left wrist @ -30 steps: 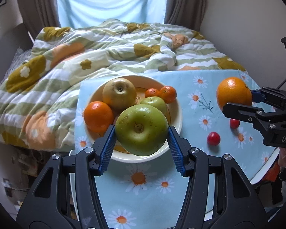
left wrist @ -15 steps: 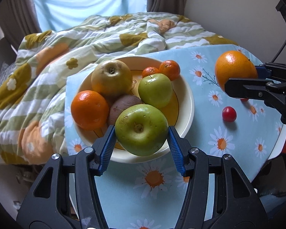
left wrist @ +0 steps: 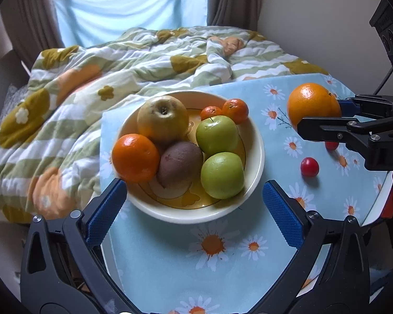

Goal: Organize fruits
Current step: 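Lower the large orange into the bowl and open the right gripper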

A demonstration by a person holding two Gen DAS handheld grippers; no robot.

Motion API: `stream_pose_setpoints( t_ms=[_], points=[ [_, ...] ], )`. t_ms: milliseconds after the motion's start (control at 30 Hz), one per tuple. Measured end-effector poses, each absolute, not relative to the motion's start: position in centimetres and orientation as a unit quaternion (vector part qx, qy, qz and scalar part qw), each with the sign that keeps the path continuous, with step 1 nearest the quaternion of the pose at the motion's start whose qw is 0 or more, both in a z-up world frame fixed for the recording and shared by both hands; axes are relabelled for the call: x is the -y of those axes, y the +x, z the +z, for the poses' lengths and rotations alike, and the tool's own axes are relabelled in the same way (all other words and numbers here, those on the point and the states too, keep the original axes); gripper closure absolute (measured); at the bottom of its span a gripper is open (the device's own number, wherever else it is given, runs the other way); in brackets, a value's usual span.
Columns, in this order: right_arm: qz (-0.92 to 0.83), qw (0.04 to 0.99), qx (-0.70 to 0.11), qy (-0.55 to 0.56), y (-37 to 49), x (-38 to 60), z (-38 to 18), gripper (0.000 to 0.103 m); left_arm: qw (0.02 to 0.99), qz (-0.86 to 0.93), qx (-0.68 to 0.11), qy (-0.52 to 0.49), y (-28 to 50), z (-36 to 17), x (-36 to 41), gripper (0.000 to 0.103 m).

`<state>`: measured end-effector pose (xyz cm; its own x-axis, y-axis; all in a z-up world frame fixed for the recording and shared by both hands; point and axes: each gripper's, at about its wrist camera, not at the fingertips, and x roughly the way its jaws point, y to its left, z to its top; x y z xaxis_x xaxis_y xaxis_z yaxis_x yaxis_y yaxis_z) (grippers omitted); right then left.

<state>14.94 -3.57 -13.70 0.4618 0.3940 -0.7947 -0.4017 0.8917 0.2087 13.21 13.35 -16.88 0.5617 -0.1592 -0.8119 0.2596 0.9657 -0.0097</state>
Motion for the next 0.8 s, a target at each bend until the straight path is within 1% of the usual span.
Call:
stream_pose_setpoints(
  t_ms=[333, 800],
  points=[
    [0.284, 0.841, -0.459, -0.03, 15.3, 0.7, -13.4, 0.048, 0.885, -0.072, -0.459, 0.023, 11.0, -16.4, -15.7, 0.0],
    [0.35, 0.817, -0.458, -0.034, 15.6, -5.3, -15.4, 0.048, 0.88, -0.035, -0.473, 0.009, 8.7, -17.6, -19.3, 0.0]
  ],
)
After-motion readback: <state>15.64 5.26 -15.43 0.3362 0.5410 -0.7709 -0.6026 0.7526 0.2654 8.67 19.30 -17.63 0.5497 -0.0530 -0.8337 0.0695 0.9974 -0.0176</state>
